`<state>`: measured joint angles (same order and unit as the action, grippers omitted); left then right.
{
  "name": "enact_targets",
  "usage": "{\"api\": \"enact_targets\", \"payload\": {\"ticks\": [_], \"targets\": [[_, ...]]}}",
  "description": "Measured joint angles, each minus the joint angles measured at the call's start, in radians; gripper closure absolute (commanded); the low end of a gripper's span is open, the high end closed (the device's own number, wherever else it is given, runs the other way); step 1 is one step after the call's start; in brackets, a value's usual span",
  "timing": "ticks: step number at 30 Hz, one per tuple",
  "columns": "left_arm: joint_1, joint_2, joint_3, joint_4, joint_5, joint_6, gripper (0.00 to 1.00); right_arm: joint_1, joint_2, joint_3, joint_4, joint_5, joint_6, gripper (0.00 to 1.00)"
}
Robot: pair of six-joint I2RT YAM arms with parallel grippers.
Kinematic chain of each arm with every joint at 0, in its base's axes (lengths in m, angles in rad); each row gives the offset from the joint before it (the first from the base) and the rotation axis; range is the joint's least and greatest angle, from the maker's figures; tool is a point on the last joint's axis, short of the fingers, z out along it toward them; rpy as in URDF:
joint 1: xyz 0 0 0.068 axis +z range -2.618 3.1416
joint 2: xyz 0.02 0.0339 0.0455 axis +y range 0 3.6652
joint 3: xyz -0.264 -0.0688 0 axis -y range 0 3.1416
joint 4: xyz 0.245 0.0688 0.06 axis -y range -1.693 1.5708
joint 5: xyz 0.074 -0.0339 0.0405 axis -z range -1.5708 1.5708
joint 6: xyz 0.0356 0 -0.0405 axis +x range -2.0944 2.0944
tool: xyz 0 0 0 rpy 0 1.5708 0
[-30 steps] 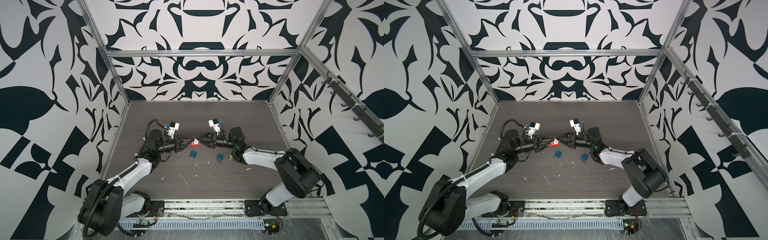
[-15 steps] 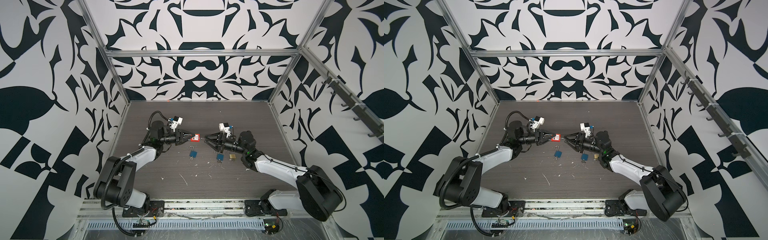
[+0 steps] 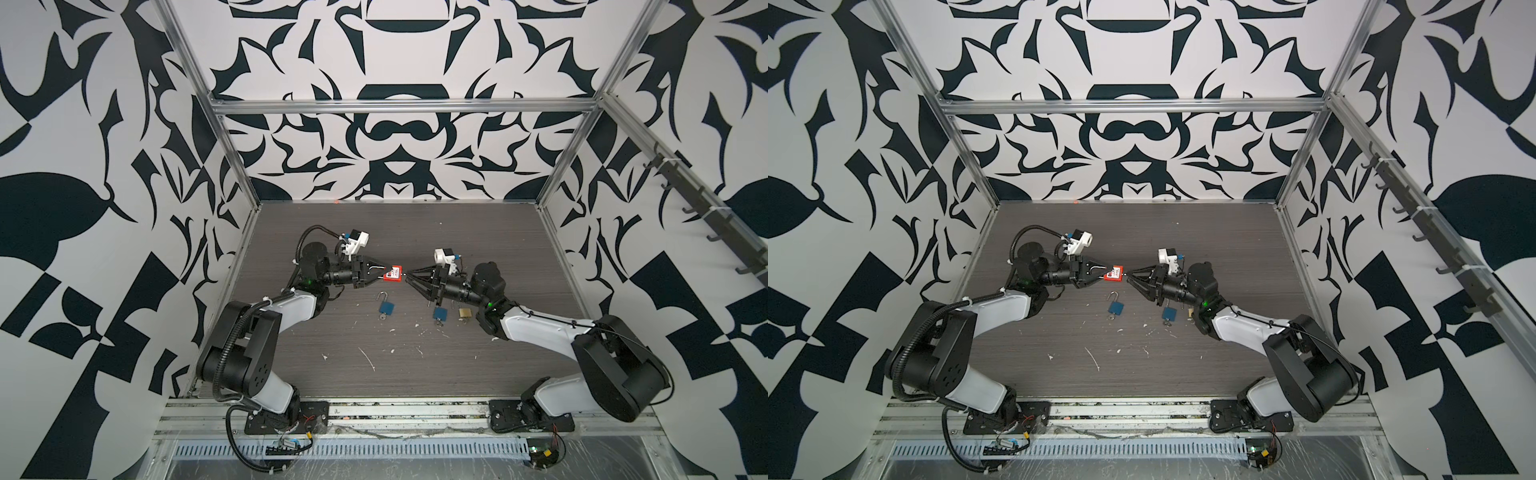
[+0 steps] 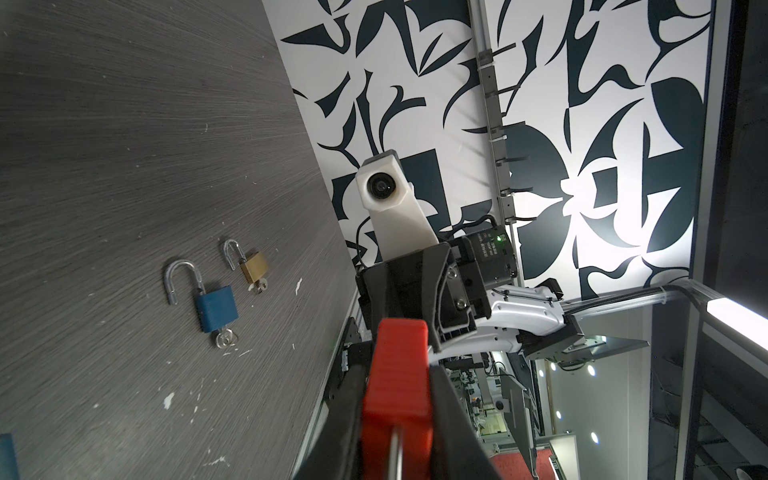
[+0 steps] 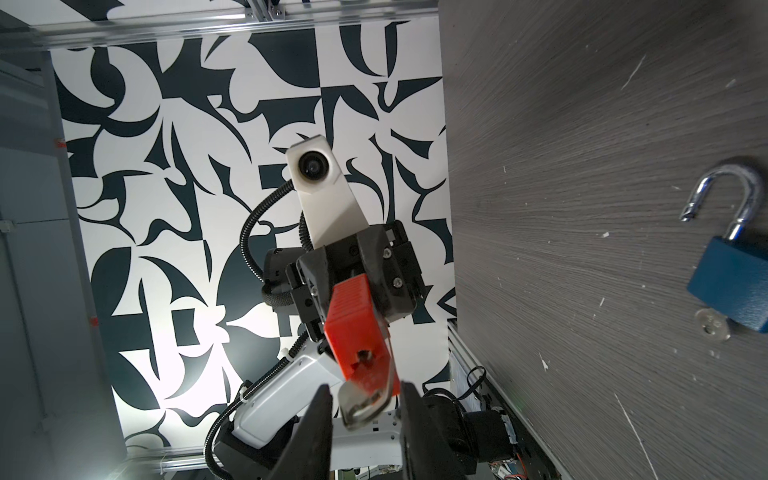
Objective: Lock with the key
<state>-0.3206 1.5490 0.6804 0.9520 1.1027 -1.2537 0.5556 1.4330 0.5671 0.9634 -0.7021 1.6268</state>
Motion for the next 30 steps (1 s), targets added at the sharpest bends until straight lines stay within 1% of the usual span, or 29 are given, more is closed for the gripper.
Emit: {"api": "enact_targets", "payload": {"ticks": [3, 8, 12, 13, 17, 24, 27, 30], "targets": [[0.0, 0.0, -0.002, -0.005, 0.0, 0.003, 1.0, 0.0, 0.018, 0.0, 0.033, -0.003, 0.013, 0.84], [0.0, 0.0, -0.002, -0.008, -0.001, 0.004, 1.0, 0.0, 0.031, 0.0, 0.06, -0.01, 0.021, 0.89], [0.0, 0.0, -0.002, -0.01, -0.002, -0.007, 1.0, 0.0, 0.039, 0.0, 0.071, -0.022, 0.008, 0.99], [0.0, 0.0, -0.002, -0.011, -0.002, -0.014, 1.0, 0.0, 0.041, 0.0, 0.077, -0.026, 0.001, 1.0], [0.0, 0.0, -0.002, -0.011, 0.004, -0.052, 1.0, -0.006, 0.04, 0.0, 0.074, -0.05, -0.063, 1.0], [-0.007, -0.005, -0.002, -0.018, 0.021, -0.13, 1.0, -0.031, -0.027, 0.0, -0.035, -0.087, -0.251, 1.0], [-0.012, -0.017, -0.002, -0.04, 0.021, -0.134, 1.0, -0.04, -0.034, -0.008, -0.031, -0.102, -0.28, 1.0], [-0.017, -0.032, -0.002, -0.08, 0.021, -0.116, 1.0, -0.049, -0.03, -0.037, 0.029, -0.113, -0.266, 1.0]]}}
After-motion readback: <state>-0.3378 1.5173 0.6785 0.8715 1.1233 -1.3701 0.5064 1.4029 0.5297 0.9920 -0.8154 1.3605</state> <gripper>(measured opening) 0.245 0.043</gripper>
